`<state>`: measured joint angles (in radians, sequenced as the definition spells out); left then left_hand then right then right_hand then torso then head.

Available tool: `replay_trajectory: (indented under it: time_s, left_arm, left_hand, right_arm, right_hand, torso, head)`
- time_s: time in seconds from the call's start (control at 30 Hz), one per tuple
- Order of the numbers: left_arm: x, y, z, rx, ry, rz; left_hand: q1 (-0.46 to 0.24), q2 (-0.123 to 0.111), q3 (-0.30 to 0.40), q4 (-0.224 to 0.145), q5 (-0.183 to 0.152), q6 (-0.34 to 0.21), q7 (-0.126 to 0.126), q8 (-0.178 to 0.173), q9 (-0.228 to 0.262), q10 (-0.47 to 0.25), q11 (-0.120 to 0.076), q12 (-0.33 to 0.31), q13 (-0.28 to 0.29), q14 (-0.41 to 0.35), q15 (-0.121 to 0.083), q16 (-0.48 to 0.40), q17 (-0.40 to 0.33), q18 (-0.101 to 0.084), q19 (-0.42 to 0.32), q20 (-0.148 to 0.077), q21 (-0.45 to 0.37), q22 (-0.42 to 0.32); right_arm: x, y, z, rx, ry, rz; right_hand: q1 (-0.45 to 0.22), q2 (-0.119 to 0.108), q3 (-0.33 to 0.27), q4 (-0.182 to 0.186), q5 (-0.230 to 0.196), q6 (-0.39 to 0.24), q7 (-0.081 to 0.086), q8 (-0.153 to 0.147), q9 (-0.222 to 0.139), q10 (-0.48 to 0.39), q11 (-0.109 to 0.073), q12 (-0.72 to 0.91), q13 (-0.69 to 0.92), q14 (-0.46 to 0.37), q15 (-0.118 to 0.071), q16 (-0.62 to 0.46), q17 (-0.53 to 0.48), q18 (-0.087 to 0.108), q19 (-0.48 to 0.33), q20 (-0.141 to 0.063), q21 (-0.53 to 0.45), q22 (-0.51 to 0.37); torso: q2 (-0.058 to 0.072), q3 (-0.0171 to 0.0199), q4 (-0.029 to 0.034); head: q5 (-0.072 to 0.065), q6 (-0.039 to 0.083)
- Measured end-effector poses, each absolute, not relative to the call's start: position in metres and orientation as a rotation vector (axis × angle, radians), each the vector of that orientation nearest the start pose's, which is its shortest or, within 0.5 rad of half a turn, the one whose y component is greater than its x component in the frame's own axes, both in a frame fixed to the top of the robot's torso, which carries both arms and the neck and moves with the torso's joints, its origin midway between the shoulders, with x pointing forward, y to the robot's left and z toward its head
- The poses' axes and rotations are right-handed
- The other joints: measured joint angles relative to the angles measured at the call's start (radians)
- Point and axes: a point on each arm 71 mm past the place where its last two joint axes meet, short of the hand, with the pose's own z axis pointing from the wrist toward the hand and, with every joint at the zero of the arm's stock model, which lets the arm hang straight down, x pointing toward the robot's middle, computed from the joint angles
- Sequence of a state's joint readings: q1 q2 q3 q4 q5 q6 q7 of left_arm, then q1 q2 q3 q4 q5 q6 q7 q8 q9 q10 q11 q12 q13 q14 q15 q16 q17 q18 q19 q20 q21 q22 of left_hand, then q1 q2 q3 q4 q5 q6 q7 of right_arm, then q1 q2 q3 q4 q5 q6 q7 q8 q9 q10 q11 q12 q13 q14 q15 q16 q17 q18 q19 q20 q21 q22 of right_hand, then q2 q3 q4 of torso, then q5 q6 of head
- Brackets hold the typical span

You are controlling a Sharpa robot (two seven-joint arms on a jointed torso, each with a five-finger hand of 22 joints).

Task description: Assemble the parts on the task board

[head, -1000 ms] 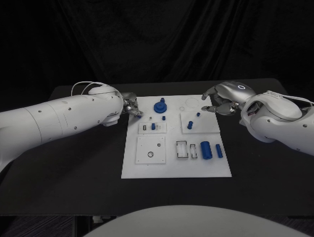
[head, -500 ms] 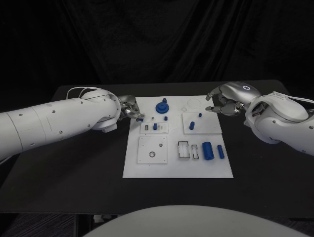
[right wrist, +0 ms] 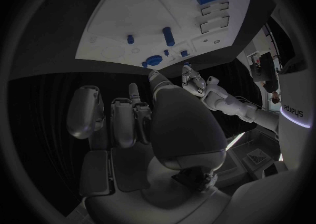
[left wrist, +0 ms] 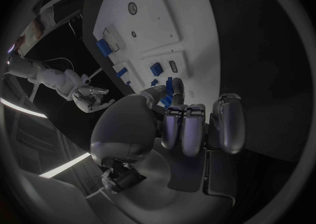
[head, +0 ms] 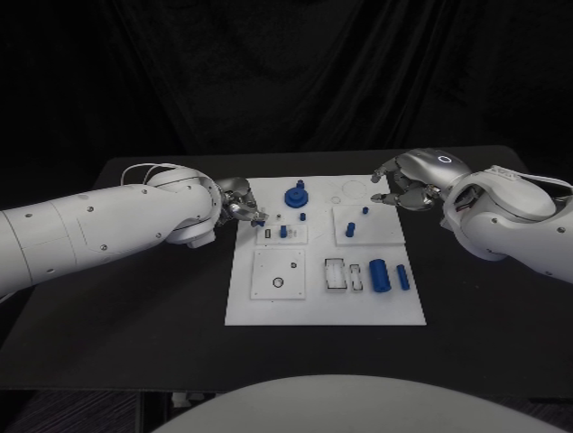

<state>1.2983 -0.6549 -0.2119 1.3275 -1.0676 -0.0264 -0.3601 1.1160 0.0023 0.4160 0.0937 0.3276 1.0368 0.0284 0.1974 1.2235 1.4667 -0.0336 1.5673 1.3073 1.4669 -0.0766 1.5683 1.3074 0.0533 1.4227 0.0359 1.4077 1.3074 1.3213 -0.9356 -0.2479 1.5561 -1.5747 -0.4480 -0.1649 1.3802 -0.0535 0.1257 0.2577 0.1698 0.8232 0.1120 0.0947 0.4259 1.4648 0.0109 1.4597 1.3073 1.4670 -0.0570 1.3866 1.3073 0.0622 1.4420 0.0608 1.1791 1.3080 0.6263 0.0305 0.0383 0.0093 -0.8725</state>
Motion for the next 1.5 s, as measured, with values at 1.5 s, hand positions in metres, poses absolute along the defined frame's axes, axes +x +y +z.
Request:
replay_trajectory:
  time_s: [1.5]
  left_arm:
    - [0.507,0.170,-0.256,-0.119,2.228,-0.472]
  left_hand:
    - [-0.019,0.004,0.012,0.013,-0.043,0.009,-0.001,-0.004,0.005,0.000,0.000,0.000,0.000,0.000,0.000,0.000,0.001,0.000,0.004,-0.003,0.000,0.000]
  right_arm:
    - [0.472,-0.241,-0.190,-0.253,1.600,0.453]
  right_hand:
    - [0.000,0.000,0.000,0.000,0.000,0.000,0.000,0.000,-0.001,0.000,0.000,0.000,0.001,0.000,0.000,0.000,0.000,0.000,0.000,0.000,-0.004,-0.001]
  torso:
    - [-0.002,-0.0003,0.0009]
  head:
    - [0.007,0.000]
